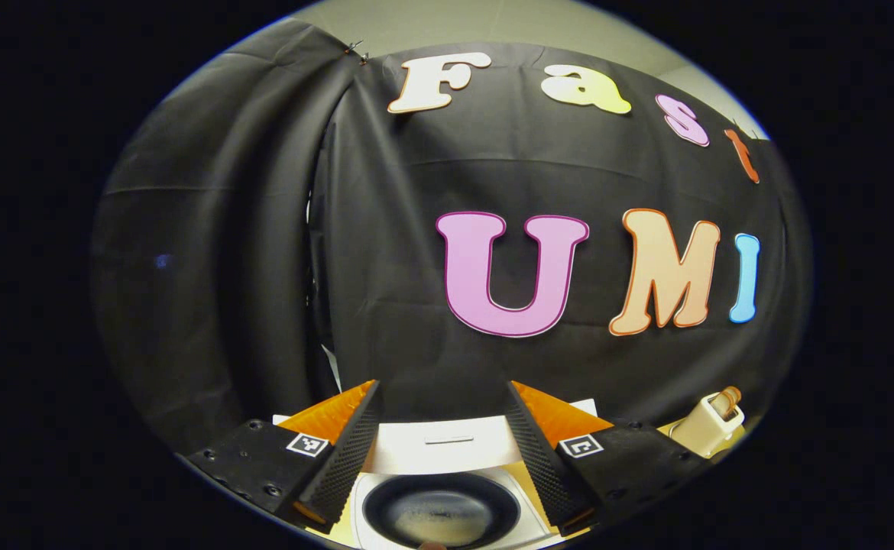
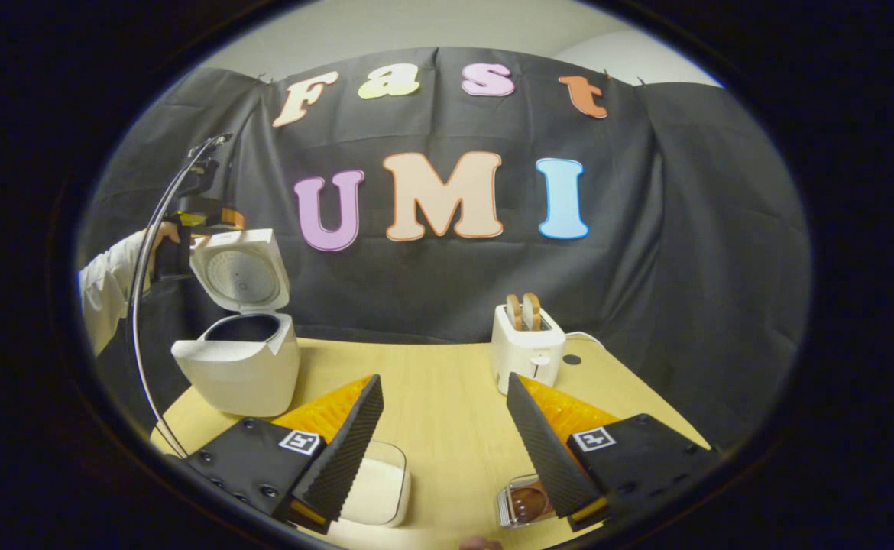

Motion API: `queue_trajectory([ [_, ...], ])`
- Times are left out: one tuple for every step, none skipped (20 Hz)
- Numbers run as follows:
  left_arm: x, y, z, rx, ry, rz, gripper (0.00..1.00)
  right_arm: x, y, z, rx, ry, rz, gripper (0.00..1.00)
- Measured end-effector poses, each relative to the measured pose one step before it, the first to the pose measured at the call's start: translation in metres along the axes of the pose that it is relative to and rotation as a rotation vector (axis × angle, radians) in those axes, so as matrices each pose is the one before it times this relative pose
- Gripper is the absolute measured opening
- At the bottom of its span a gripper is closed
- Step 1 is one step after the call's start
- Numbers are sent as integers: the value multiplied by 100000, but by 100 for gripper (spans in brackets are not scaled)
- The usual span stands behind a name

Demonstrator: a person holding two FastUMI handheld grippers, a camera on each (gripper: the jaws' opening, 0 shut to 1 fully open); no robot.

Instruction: Close the left gripper, press the button to open the rice cooker; take a wooden spoon from the chopstick holder with the right hand, scoop a spoonful of rice and pour it into the rice cooker, then put the wooden spoon back into the chopstick holder.

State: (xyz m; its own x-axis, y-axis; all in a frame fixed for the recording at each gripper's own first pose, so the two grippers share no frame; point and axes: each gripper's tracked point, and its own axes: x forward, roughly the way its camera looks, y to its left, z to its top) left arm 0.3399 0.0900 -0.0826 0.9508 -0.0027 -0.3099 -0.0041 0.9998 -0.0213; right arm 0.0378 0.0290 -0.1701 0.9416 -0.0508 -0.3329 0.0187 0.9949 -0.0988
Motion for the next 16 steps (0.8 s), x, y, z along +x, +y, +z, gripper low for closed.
queue_trajectory([
  [-403,-43,-366,-218,257,201,93,2,-69,49,-313,-55,743,100],
  [-587,93,-487,248,279,574,93,-62,-35,92,-19,-19,838,100],
  [-512,-56,-440,-113,668,136,92,-67,-52,63,170,-34,702,100],
  [-540,-93,-454,132,188,219,91,7,-92,-96,210,96,558,100],
  [-517,-77,-451,-43,408,292,91,-44,-40,13,203,224,723,100],
  [-527,-137,-703,95,506,392,91,-73,-39,-5,162,-48,599,100],
  [-542,-73,-648,472,353,270,91,-105,5,167,-10,-156,600,100],
  [-422,-50,-613,439,362,124,91,-80,-43,62,-106,-294,481,100],
  [-482,-45,-563,-40,715,225,91,-196,30,247,-73,-680,534,100],
  [-307,-31,-598,-609,718,169,91,-163,-78,191,-312,-466,348,100],
  [-329,3,-604,-725,1059,81,91,-105,-67,16,-290,-92,298,100],
  [-336,-19,-821,-948,1146,110,91,-38,-44,-30,-43,-142,321,100],
  [-258,-7,-754,-578,1183,58,91,-121,-81,-37,-38,159,248,100],
  [-256,64,-1111,-673,2385,49,91,-66,-44,-28,-52,200,196,100],
  [-187,32,-920,-582,1339,-88,91,-60,-43,-134,29,129,243,100],
  [-171,1,-792,-776,1106,-415,92,-106,-65,-16,-72,121,120,100],
])
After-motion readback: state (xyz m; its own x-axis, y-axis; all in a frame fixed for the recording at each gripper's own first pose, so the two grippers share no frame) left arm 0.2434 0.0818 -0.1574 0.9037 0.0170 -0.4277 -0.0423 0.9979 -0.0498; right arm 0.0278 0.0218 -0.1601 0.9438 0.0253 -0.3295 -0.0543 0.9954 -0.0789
